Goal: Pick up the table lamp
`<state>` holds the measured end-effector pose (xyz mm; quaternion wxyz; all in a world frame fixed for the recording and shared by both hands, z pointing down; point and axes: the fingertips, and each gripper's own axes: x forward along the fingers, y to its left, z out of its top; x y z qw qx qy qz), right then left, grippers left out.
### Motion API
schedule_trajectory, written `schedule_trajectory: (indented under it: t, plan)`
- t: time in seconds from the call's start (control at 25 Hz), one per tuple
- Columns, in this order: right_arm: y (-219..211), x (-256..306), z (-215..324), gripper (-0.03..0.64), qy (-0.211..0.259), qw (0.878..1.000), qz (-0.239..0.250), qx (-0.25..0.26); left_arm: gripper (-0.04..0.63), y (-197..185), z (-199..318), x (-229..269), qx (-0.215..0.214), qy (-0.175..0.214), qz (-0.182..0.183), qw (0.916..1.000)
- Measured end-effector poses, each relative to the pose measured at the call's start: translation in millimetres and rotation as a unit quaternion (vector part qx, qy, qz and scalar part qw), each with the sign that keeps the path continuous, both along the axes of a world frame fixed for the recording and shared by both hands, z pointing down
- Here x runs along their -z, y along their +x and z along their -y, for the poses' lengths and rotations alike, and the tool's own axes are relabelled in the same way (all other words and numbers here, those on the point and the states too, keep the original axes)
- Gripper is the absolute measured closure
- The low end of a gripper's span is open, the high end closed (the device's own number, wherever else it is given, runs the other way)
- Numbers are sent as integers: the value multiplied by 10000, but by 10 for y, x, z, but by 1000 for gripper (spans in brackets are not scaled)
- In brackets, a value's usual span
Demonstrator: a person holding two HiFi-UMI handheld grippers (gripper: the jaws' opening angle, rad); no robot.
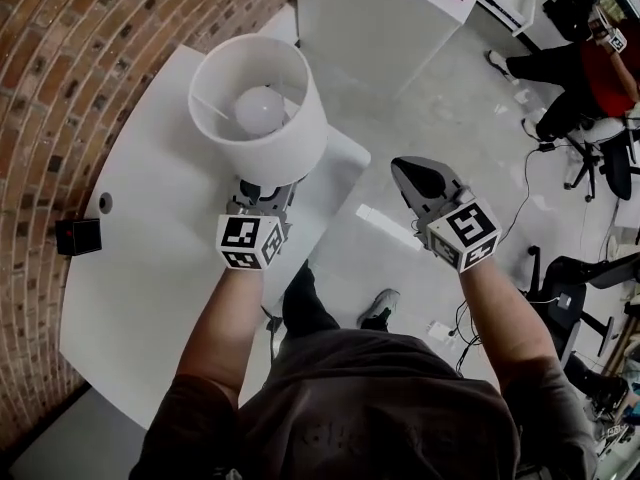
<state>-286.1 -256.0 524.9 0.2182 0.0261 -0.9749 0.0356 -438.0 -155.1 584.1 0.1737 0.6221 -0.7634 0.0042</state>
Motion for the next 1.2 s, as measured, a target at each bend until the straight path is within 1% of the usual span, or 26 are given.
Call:
schedule_trajectory:
  t: [0.08, 0.16, 0.28, 0.44, 0.6, 0.72, 0.8, 0.84, 0.92, 1.0, 1.08, 1.2]
  plan:
    - [-73, -40, -27, 623, -16, 10000, 0, 45, 355, -81, 19, -54, 56, -29, 9, 10000]
    - [-120, -86, -34, 623, -30, 10000, -11, 62, 342, -116, 73, -84, 26, -1, 40, 10000]
    - [-145, -166, -32, 623, -63, 9999, -65, 66, 342, -114, 202, -143, -58, -5, 126, 9999]
    - [-118, -262, -37, 623, -132, 9998, -128, 48, 339, -117, 385, -193, -132, -18, 358, 9993]
    - [-77, -341, -23, 623, -178, 9997, -184, 16, 330, -160, 532, -219, -197, -87, 686, 9974]
    - [-46, -384, -12, 623, -210, 9996, -205, -15, 328, -229, 638, -228, -201, -95, 713, 9972]
    - [-14, -408, -4, 623, -237, 9995, -216, -35, 330, -255, 709, -294, -177, -223, 798, 9964]
    - [5, -420, 2, 623, -250, 9994, -224, -47, 335, -268, 740, -323, -141, -333, 929, 9950]
    - [34, -439, 16, 623, -263, 9993, -240, -74, 379, -297, 774, -348, -67, -529, 1240, 9909]
    - [53, -452, 28, 623, -265, 9993, -251, -99, 427, -316, 774, -363, -61, -644, 1467, 9871]
    - [68, -457, 40, 623, -272, 9992, -251, -127, 464, -325, 767, -372, -119, -716, 1576, 9848]
    - [88, -448, 54, 623, -278, 9992, -233, -149, 480, -312, 771, -381, -252, -791, 1599, 9836]
